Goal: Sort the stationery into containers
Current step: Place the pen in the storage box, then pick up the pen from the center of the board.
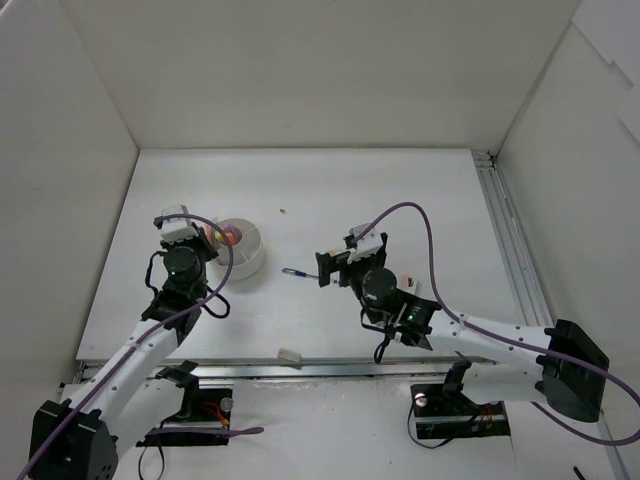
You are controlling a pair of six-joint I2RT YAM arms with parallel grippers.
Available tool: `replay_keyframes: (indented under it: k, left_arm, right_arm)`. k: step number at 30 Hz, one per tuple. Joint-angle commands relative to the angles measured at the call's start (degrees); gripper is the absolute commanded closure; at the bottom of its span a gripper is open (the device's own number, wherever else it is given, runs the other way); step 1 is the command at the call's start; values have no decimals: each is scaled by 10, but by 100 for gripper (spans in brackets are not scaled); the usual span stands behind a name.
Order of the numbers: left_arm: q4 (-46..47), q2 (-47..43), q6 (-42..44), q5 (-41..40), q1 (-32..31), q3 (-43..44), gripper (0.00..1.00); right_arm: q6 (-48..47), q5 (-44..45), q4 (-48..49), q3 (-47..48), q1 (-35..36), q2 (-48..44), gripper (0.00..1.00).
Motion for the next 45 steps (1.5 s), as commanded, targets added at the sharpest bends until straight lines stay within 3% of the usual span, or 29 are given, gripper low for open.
replay_keyframes:
  k: [1,7,13,14,15,18,22,23,26,30,35,41,45]
  left_arm:
    - [117,21,10,29,20,3,100]
    - [119,77,-23,47,33,10,100]
    - [93,36,-38,54,33,-12,100]
    - [79,33,-46,47,33,-8,93]
    - [43,29,-52,43,33,-4,75]
    - [1,11,-63,48,33,10,38]
    - [-73,-35,-85,46,33,20,2]
    - [-87,-44,-96,51,33,28,0]
    - [-145,-74,-106,98,33,50,0]
    - [-245,-84,-118,139,28,89,0]
    - [-287,-99,-119,148,17,97,0]
    - [-304,-107,-145,101,17,76,0]
    - [-324,-66,-193,7,17,90,0]
  right_arm:
    - [-5,58,46,-1,-2,-26,2]
    - [-84,15,45,-6,-3,-12,2]
    - [-109,9,44,-3,-6,16,2]
    - [-129,-13,43,-1,-4,19,2]
    - [-147,-38,41,0,-6,29,2]
    - [-192,-131,-14,29,-21,60,2]
    - [-179,-295,-187,126,-97,116,2]
    - [-182,-358,-248,169,-106,154,2]
    - [-185,-426,-350,254,-131,236,4]
    - [-183,-467,-376,304,-150,314,5]
    - [-171,-474,-407,343,-165,388,12]
    - [-161,-474,-419,341,-167,413,18]
    - [-159,-461,-418,330,-168,410,23]
